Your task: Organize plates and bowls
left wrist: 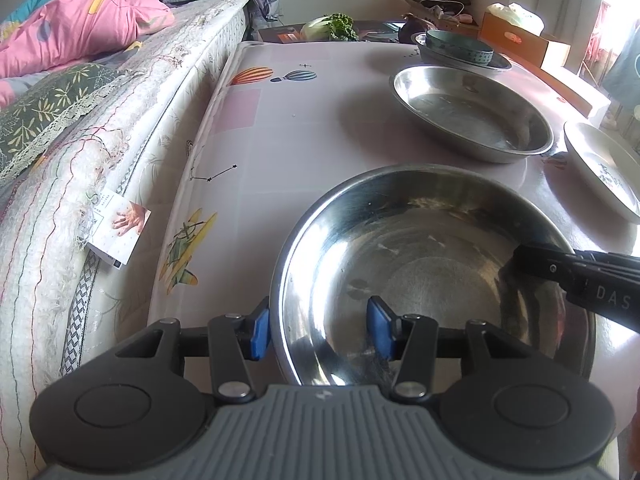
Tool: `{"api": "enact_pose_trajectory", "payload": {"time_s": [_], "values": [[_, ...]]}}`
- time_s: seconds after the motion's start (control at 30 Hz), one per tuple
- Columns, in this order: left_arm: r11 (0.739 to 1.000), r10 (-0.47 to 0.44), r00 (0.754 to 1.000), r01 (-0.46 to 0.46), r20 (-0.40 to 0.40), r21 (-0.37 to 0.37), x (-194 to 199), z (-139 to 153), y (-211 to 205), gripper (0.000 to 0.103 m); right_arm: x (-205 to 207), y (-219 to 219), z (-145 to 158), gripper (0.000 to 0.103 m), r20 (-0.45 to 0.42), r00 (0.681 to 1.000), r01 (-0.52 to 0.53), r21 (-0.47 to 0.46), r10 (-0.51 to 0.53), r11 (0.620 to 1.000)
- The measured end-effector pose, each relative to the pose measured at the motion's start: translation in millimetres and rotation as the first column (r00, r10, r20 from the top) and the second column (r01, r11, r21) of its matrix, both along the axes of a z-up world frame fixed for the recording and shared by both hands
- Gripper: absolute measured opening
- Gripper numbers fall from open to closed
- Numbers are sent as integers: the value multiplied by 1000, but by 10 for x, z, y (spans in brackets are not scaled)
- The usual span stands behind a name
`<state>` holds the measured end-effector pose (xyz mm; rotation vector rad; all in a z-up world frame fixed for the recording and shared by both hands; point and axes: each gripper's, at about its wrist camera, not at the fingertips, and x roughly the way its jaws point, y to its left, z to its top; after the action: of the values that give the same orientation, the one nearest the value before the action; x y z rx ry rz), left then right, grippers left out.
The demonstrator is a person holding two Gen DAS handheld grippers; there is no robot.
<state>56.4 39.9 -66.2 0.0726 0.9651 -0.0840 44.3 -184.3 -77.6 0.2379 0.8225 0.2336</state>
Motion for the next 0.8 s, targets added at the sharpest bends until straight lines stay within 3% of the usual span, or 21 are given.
{"api": "enact_pose_trajectory", "payload": {"time_s": [0.8], "values": [[1000,-8,1000,8,21,-1,-50,58,-21,50,-57,-19,73,16,23,1000,3,-11,-3,1000]]}}
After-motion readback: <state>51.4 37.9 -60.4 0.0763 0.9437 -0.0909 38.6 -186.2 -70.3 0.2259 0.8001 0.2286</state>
